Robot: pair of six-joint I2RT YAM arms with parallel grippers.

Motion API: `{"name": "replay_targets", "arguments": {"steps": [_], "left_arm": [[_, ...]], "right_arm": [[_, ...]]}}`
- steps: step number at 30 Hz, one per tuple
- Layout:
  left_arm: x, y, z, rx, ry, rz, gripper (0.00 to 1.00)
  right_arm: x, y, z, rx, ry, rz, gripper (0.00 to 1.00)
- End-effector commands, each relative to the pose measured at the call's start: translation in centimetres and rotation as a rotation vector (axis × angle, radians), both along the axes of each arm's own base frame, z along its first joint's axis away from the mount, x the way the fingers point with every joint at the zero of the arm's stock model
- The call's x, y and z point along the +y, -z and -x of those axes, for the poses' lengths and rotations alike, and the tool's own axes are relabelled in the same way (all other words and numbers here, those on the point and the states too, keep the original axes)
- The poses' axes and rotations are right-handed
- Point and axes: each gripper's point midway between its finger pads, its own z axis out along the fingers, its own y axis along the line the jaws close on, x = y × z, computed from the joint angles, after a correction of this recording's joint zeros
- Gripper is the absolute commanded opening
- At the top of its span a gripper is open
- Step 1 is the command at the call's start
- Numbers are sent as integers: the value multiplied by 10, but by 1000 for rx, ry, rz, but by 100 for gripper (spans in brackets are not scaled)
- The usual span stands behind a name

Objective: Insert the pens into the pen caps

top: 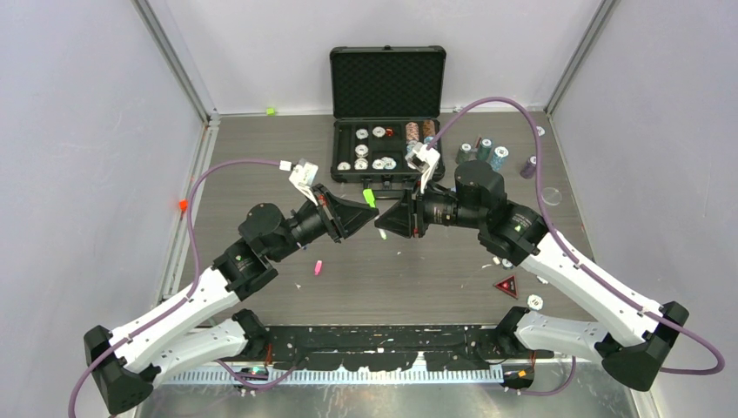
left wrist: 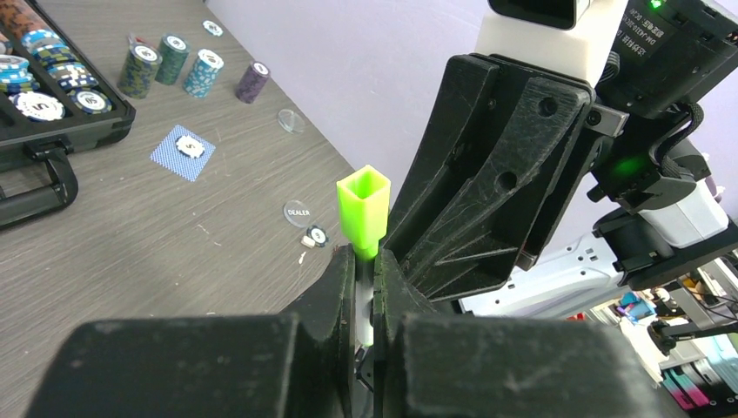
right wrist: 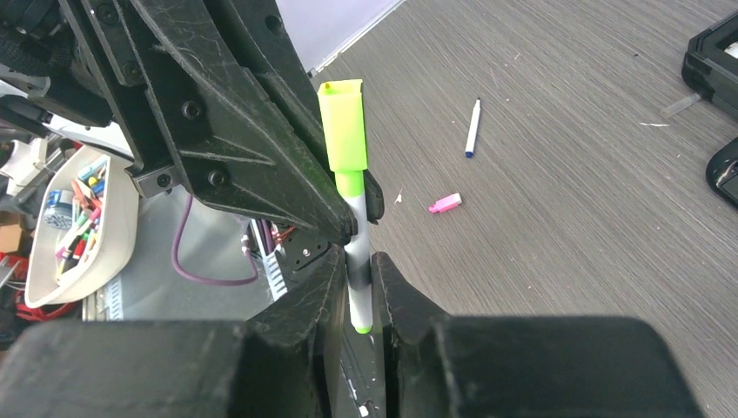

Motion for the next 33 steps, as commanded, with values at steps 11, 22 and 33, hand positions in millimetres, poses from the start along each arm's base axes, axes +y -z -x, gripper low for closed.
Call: {"name": "replay_targets", "arguments": {"steps": [11,22,33], "left_arm": [[0,-26,-1,-38,-2,63,0],[0,-25,-1,-37,-3,70,0],[11,-6,0,1,-40,34,44]], "right_arm": [[1,0,-12,-40,44,3,29],[1,7,-17,-33,68,21,9],[-20,10,-38,-47,249,65,1]]}}
